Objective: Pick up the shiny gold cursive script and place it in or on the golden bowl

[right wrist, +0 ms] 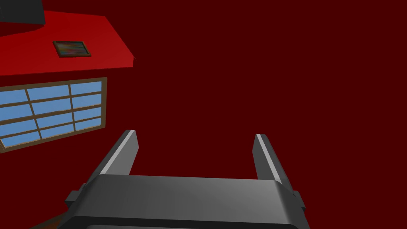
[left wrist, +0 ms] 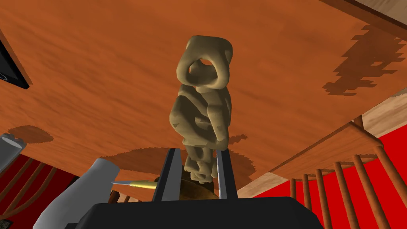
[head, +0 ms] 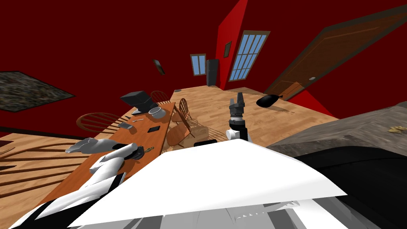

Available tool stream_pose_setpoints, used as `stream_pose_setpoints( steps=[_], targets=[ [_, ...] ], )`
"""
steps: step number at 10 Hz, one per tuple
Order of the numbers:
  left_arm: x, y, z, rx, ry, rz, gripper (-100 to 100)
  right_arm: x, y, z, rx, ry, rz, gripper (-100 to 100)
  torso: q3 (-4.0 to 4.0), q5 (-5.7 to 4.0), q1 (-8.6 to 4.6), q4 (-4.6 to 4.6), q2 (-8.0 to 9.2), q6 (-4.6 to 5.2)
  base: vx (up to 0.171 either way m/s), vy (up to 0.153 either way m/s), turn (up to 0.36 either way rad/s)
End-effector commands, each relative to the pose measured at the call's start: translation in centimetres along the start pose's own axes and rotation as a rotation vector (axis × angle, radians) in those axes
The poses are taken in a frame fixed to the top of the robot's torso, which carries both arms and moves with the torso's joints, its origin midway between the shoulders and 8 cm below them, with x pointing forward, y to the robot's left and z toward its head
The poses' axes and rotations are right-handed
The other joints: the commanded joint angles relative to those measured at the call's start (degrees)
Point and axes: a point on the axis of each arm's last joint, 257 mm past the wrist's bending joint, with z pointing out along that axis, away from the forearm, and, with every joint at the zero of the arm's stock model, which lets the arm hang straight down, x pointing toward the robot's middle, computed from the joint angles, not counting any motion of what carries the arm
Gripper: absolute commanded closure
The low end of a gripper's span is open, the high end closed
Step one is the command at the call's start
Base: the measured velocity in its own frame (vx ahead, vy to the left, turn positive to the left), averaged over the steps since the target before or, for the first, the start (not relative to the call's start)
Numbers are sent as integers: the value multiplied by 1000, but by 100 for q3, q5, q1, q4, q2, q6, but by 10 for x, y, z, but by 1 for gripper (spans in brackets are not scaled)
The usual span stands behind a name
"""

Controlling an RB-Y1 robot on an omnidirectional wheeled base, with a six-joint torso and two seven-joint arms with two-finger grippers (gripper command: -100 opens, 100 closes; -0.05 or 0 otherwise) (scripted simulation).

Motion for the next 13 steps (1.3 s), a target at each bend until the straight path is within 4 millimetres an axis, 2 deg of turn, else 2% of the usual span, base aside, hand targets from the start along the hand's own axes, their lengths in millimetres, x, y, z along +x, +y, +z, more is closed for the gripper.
stream_pose_setpoints(
  steps=[1, 2, 5, 6, 9, 10, 11, 13],
  targets=[
    [-11, -21, -9, 37, 9, -35, 100, 0, 0, 0, 0, 0, 0, 0, 0, 0, 0, 0, 0, 0, -21, -96, 54],
    [-17, -32, -15, 58, 14, -53, 100, 0, 0, 0, 0, 0, 0, 0, -1, -1, 1, 0, -2, -1, -36, -90, 46],
    [-22, -42, -21, 78, 19, -70, 100, 0, 0, 0, 0, 0, 0, 0, 1, 2, 22, 1, 1, -4, -24, -35, 23],
    [-33, -60, -31, 113, 27, -98, 100, 0, 0, 0, 0, 0, 0, 0, -1, 9, 32, -1, -1, -3, -33, -35, 33],
    [-51, -81, -48, 160, 33, -131, 100, 0, 0, 0, 0, 0, 0, 0, 5, 5, 32, 2, 9, -6, -49, -10, 16],
    [-51, -81, -48, 160, 33, -131, 100, 0, 0, 0, 0, 0, 0, 0, 9, 3, 43, 4, 15, -9, -42, 41, 0],
    [-60, -81, -50, 160, 30, -135, 100, 0, 0, 0, 0, 0, 0, 0, 6, 12, 52, 2, 10, -5, -37, 71, -73],
    [-69, -71, -49, 142, 21, -133, 100, 0, 0, 0, 0, 0, 0, 0, 3, 18, 85, 1, 6, -3, -28, 145, -105]
  ],
)
